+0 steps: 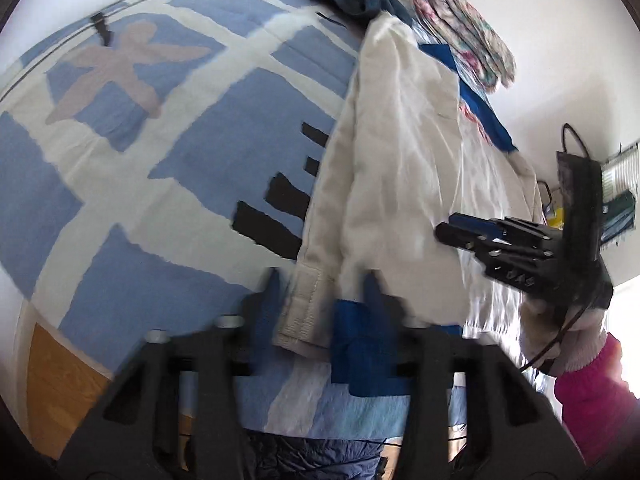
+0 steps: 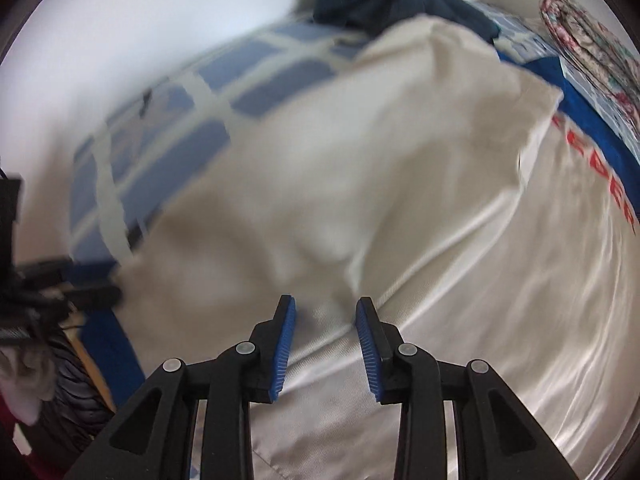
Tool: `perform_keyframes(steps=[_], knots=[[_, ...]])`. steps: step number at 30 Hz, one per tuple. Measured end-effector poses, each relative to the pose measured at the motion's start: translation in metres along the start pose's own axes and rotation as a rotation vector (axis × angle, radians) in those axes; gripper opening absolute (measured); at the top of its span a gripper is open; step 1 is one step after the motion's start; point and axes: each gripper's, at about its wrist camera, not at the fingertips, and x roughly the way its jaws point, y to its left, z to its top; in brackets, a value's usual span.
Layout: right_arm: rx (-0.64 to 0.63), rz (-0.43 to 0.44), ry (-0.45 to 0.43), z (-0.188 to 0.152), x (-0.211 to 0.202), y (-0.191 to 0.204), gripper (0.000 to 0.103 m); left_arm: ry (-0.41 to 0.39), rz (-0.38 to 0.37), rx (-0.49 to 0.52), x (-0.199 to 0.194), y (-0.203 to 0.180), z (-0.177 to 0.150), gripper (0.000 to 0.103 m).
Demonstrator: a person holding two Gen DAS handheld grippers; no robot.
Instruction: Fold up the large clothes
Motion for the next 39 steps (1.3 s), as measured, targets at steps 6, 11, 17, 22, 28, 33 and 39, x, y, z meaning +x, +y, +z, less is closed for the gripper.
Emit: perform_keyframes(steps=[6, 11, 17, 22, 28, 33, 39], knots=[[0.028, 0.017, -0.054, -0.012, -0.019, 0.001, 0.033, -0.058, -0.031, 0.028, -0.014, -0.006, -0.003, 0.015], [0.135, 0.110, -0.110, -0.017, -0.037, -0.013, 0.044, -0.101, -0.091, 0.042, -0.022, -0.016, -0.003, 0.010], [0.210, 0.178, -0.133, 0.000, -0.036, -0.008, 0.048, -0.133, -0.068, 0.071, -0.023, -0.028, -0.006, 0.010], [0.205, 0.184, -0.089, 0.016, -0.017, 0.004, 0.048, -0.134, -0.036, 0.058, -0.021, -0.024, -0.007, 0.017], [0.174, 0.135, -0.032, 0.024, 0.010, 0.013, 0.048, -0.077, -0.015, -0.043, -0.002, -0.005, -0.003, 0.043], [0.124, 0.116, -0.013, 0.029, 0.015, 0.017, 0.050, -0.081, -0.025, -0.036, 0.005, -0.012, 0.000, 0.015], [0.206, 0.198, -0.057, 0.059, -0.007, -0.011, 0.063, -0.180, -0.030, 0.099, -0.020, -0.044, -0.005, 0.013]])
